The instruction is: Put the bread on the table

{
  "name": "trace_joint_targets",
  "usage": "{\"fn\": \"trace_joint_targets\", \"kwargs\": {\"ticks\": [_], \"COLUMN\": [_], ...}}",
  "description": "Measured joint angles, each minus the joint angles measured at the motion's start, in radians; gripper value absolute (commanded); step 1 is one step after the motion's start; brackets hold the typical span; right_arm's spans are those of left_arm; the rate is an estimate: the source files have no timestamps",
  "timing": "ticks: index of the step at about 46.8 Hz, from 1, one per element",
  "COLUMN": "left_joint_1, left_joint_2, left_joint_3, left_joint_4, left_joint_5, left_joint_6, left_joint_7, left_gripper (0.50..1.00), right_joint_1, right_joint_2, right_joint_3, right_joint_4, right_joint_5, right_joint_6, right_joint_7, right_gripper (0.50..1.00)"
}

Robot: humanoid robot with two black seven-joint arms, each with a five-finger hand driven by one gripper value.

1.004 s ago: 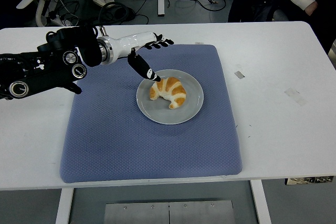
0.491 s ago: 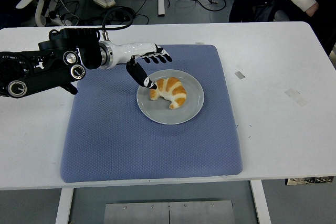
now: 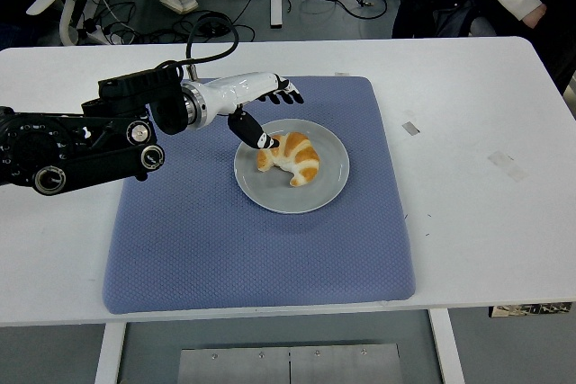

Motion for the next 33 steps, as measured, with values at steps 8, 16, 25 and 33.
{"fn": "trace_joint_targets", "kwargs": {"ticks": [8,16,25,33], "left_joint_1": [0.000,0.000,0.006,0.009], "left_joint_2": [-0.010,-0.021,-0.045,-0.067], "left_joint_3": [0.061,0.078,0.085,0.130], "left_joint_4": [-0.014,-0.014,-0.013,-0.002], "left_joint_5": [0.001,0.003,0.038,0.044], "left_joint_6": [0.059,0.084,0.118,0.167], "left_joint_7": [0.004,0.004,0.004,0.002], "left_gripper": [0.818,0.818,0.818,0.818], "right_joint_1": [0.000,0.001,0.000,0.001], "right_joint_2": [0.000,0.000,0.000,0.000], "right_joint_3": [0.000,0.000,0.000,0.000], "right_joint_4": [0.000,0.000,0.000,0.000], "right_joint_5": [0.000,0.000,0.000,0.000], "right_joint_6": [0.000,0.000,0.000,0.000], "right_joint_7": [0.000,0.001,0.001,0.001], "right_gripper": [1.000,1.000,1.000,1.000]}}
